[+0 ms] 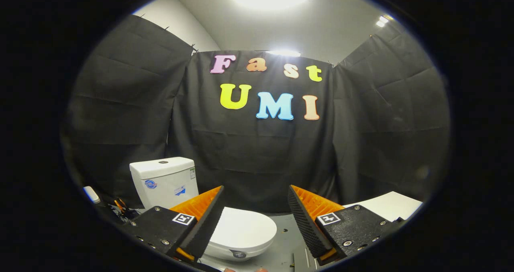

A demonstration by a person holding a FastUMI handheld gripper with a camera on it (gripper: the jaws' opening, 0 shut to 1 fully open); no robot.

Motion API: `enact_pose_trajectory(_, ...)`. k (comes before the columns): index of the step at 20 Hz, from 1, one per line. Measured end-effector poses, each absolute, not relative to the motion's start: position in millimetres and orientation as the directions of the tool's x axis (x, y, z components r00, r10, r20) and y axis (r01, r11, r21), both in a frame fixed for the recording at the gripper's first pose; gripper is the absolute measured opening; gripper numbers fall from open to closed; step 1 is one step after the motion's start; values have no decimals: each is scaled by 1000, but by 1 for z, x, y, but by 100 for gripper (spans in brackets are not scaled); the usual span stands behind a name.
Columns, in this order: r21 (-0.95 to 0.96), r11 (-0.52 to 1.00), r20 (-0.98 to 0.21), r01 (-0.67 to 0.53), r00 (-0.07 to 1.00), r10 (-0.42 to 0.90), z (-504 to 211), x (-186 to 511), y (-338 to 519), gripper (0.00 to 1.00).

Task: Open the toilet lid.

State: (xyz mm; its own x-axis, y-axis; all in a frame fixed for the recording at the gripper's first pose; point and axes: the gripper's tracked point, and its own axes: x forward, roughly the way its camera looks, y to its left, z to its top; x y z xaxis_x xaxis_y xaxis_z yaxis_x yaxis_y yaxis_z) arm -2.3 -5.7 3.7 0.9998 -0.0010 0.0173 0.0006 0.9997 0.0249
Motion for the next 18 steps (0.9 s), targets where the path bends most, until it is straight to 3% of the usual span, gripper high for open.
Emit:
enact_pose_trajectory(10,53,998,-23,27,999,-26,-13,4,-16,95)
enact_pose_trajectory(18,180,983,-1,38,999,-38,-24,7,-16,95)
